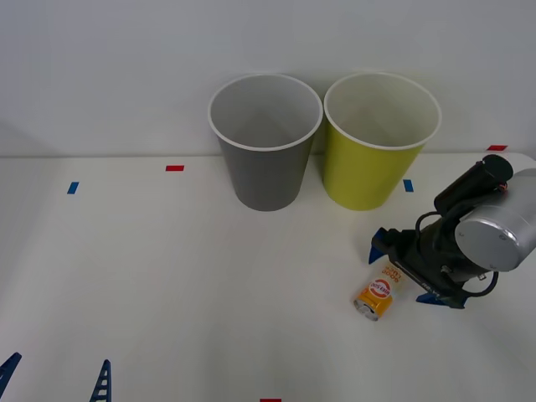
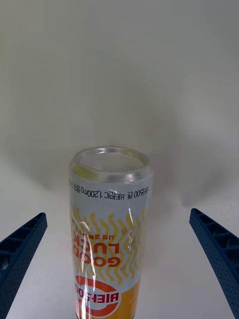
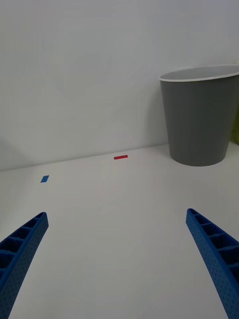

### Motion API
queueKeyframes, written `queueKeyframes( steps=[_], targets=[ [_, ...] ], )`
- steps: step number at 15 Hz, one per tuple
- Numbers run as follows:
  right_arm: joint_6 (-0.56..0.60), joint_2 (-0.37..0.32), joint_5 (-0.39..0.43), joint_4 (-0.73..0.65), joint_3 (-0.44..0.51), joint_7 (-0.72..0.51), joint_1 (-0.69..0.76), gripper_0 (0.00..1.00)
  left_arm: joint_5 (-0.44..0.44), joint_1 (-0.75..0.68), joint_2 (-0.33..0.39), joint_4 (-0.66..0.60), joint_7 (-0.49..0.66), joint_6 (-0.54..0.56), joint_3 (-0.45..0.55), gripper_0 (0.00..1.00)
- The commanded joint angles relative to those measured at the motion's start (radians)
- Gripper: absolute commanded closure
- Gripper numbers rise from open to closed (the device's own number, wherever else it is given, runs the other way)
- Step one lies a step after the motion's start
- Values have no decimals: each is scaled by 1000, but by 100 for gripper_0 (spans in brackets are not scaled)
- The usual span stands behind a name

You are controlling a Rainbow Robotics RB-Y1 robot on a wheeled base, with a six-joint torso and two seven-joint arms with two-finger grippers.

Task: Put cans in the gray bin and PET bottles in the light green bin.

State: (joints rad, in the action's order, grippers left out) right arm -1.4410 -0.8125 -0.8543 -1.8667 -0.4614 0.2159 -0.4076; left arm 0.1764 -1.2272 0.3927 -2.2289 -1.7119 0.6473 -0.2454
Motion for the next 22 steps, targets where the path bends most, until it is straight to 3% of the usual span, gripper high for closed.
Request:
queueKeyframes(
  steps=[1, 9, 20, 21, 22],
  targets=[
    [7, 13, -17, 57, -14, 10, -37, 0, 0, 0, 0, 0, 0, 0, 0, 5],
    [59, 15, -37, 169, -79, 19, -89, 0, 0, 0, 0, 0, 0, 0, 0, 5],
    [57, 16, -23, 159, -114, 54, -89, 0, 0, 0, 0, 0, 0, 0, 0, 5],
    [57, 16, -15, 158, -114, 60, -89, 33, 0, 0, 0, 0, 0, 0, 0, 5],
    [57, 18, -11, 158, -114, 62, -89, 83, 0, 0, 0, 0, 0, 0, 0, 5]
  ],
)
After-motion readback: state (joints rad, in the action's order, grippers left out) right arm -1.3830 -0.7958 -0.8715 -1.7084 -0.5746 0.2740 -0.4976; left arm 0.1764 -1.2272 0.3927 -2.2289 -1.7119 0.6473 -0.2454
